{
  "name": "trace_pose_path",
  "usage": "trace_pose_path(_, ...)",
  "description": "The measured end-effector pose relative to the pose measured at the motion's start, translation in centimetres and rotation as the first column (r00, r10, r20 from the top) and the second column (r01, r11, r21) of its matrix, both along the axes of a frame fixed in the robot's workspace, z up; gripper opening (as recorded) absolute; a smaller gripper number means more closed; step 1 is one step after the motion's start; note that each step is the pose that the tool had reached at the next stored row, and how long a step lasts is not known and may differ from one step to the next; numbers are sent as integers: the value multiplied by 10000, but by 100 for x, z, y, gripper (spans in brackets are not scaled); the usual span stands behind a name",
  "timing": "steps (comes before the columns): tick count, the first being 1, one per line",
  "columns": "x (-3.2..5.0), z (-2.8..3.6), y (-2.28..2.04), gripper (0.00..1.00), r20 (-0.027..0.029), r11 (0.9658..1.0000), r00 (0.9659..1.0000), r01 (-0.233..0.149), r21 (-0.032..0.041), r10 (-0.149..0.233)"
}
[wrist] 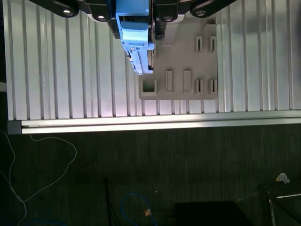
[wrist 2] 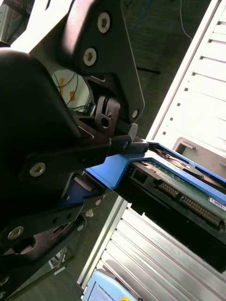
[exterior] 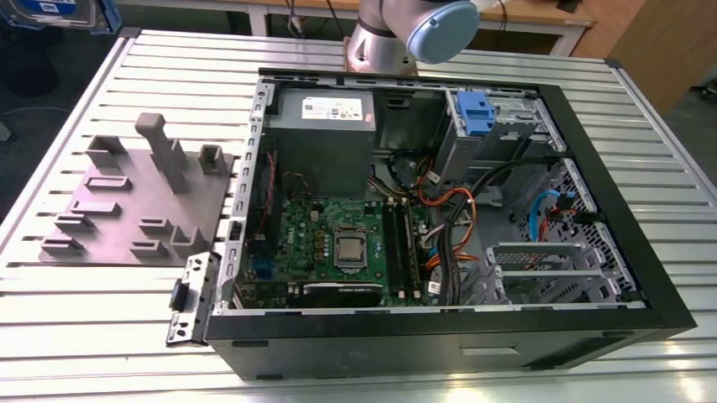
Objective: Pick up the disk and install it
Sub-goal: 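Pick up the disk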
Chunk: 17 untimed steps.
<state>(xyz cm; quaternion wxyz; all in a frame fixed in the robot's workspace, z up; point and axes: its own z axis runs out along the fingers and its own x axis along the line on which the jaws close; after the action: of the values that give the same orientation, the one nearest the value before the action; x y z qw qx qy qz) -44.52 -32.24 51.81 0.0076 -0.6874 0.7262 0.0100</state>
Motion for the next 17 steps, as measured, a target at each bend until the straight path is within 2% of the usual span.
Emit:
trace_pose_path(5, 27, 0, -17, 36, 0, 10000, 10000, -1, -10, 1)
trace_pose_path(14, 50, 0, -114, 36, -1, 10000, 10000, 0, -31, 0)
trace_pose_path(17, 52, 0, -166, 36, 0, 10000, 10000, 1, -30, -1)
